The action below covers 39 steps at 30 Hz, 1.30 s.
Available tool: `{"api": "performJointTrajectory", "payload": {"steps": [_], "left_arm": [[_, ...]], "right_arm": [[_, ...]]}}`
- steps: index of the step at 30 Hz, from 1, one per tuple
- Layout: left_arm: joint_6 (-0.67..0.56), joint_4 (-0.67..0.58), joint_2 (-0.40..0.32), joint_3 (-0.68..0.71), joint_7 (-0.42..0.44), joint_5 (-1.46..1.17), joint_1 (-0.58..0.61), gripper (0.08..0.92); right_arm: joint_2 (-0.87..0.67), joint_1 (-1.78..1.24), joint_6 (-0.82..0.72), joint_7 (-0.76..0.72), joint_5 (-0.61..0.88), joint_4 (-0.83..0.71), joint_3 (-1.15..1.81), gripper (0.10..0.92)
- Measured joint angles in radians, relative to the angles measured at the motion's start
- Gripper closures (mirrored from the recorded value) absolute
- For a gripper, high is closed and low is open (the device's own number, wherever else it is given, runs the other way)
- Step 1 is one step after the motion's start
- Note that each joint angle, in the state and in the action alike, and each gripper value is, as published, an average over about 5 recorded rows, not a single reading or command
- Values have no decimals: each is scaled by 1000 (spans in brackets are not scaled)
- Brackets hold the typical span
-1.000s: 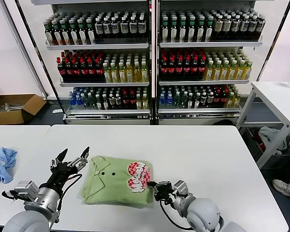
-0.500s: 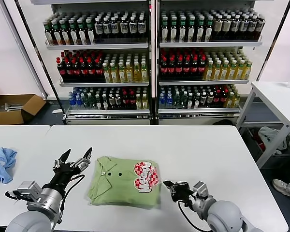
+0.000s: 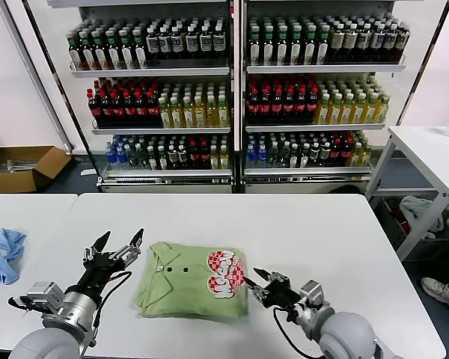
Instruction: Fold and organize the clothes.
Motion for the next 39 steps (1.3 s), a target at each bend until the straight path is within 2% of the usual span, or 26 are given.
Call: {"api": "performJointTrajectory", "payload": {"steps": [9,11,25,39], "left_arm": [[-2,3,4,-13,1,6,10,177],[-3,3,4,-21,3,6,15,177],[-7,15,-5,-36,10,10,22,177],[-6,19,-6,-23,11,9,16,177]], "right_arm": [[127,186,28,13,-14,-129,-180,254],[146,222,16,15,-16,-162,-218,218],[162,345,-81,26,-55,-273,-347,203],[52,317,-109,6,-48,-216,-285,203]]}}
